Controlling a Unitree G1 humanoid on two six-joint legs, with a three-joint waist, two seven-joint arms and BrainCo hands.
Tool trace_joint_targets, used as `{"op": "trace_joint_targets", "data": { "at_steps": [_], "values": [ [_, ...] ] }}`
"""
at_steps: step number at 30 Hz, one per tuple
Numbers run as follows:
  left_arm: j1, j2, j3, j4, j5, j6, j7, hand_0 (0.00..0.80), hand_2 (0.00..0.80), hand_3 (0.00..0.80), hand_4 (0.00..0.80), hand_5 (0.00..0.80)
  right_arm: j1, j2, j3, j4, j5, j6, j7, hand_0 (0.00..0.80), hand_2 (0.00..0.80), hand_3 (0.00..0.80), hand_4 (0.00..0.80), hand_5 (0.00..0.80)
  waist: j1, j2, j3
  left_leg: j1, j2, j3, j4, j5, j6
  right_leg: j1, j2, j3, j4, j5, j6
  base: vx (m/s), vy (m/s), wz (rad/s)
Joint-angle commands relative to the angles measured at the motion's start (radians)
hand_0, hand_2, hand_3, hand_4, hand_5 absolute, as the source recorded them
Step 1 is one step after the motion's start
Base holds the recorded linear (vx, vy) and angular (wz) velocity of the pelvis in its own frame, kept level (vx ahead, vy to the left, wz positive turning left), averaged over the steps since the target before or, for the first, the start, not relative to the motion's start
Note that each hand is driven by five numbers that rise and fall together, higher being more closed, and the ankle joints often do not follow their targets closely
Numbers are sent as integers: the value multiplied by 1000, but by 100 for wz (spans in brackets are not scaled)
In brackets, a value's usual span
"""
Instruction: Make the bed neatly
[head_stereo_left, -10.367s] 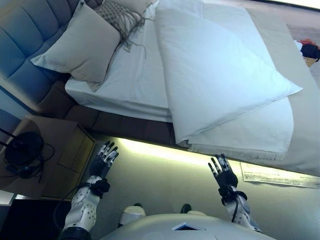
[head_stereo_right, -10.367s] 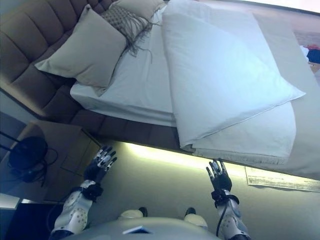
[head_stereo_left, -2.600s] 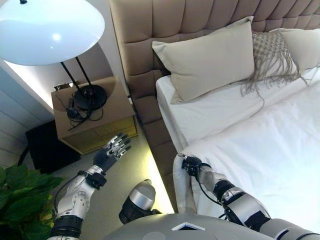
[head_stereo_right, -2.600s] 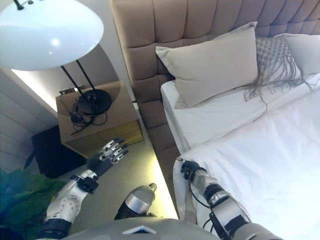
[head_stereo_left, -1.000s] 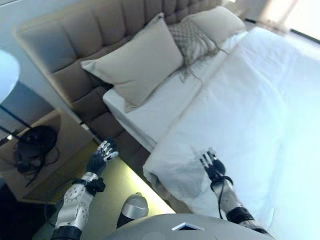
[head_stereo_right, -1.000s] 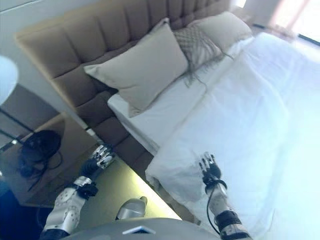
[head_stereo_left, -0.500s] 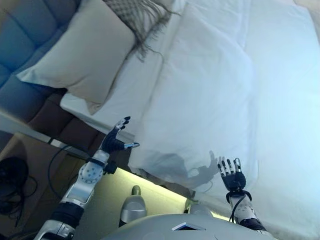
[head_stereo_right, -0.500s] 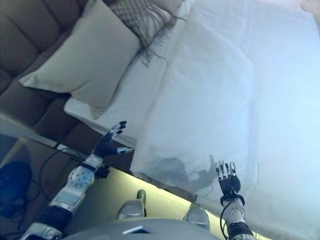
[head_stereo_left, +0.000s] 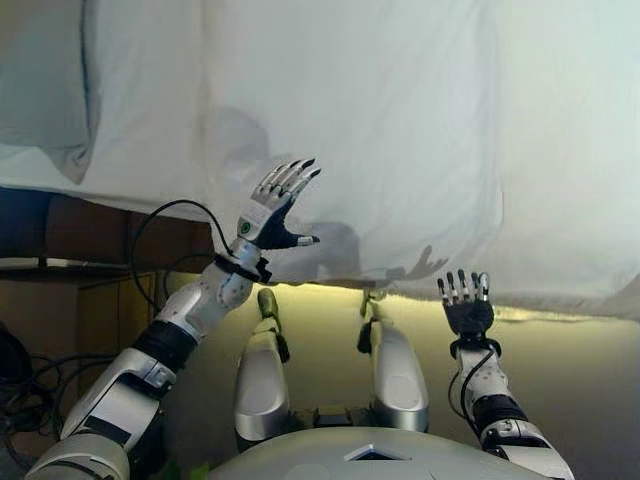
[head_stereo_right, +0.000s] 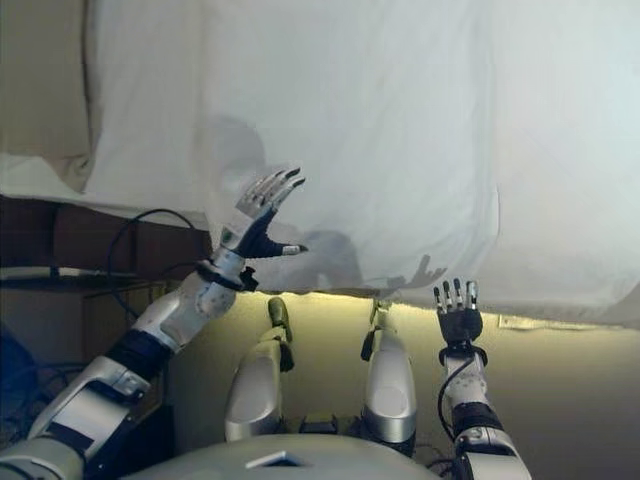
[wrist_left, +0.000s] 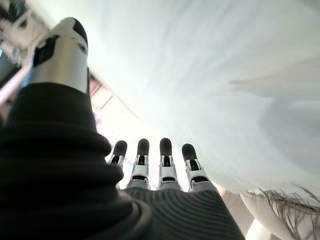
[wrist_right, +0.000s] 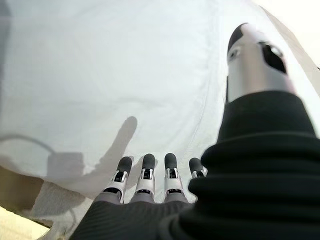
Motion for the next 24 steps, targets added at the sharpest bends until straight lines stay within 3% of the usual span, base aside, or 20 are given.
{"op": "trace_joint_targets", "data": {
  "at_steps": [1, 5, 10, 14, 21, 24],
  "values": [
    [-30, -18, -3, 12, 78, 63, 146, 0, 0, 0, 0, 0, 19, -47, 31, -173, -13, -62, -70, 0, 0, 0, 0, 0, -22, -15, -6, -142, 40, -44, 78, 61, 6, -29, -96, -27, 116, -51, 105, -104, 7, -27],
    [-71, -46, -18, 85, 156, 212, 229, 0, 0, 0, 0, 0, 10, -35, 78, -356, -46, -73, -152, 0, 0, 0, 0, 0, -49, -38, 29, -189, 58, -22, 67, 93, 6, -86, -81, -19, 128, -44, 98, -94, 16, -10],
    [-99, -50, -19, 155, 167, 323, 303, 0, 0, 0, 0, 0, 29, -33, 129, -485, -59, -77, -215, 0, 0, 0, 0, 0, -66, -65, 50, -226, 69, -5, 53, 122, 5, -129, -80, -21, 132, -33, 98, -34, -23, -6],
    [-145, -70, -40, 207, 182, 380, 318, 0, 0, 0, 0, 0, 14, -38, 166, -522, -30, -111, -244, 0, 0, 0, 0, 0, -67, -67, 64, -264, 65, -1, 43, 143, 7, -165, -93, -23, 135, -25, 104, -34, -7, -8],
    [-175, -57, -36, 242, 241, 473, 299, 0, 0, 0, 0, 0, 1, -55, 163, -511, 27, -128, -183, 0, 0, 0, 0, 0, -67, -98, 82, -316, 71, -18, 54, 152, 5, -208, -84, -18, 149, -22, 105, -18, -44, -4],
    [-209, -49, -41, 283, 229, 474, 322, 0, 0, 0, 0, 0, -11, -67, 157, -488, 50, -141, -167, 0, 0, 0, 0, 0, -70, -103, 87, -332, 75, -23, 58, 156, 2, -225, -88, -11, 159, -24, 106, -3, -13, 0]
  ]
}}
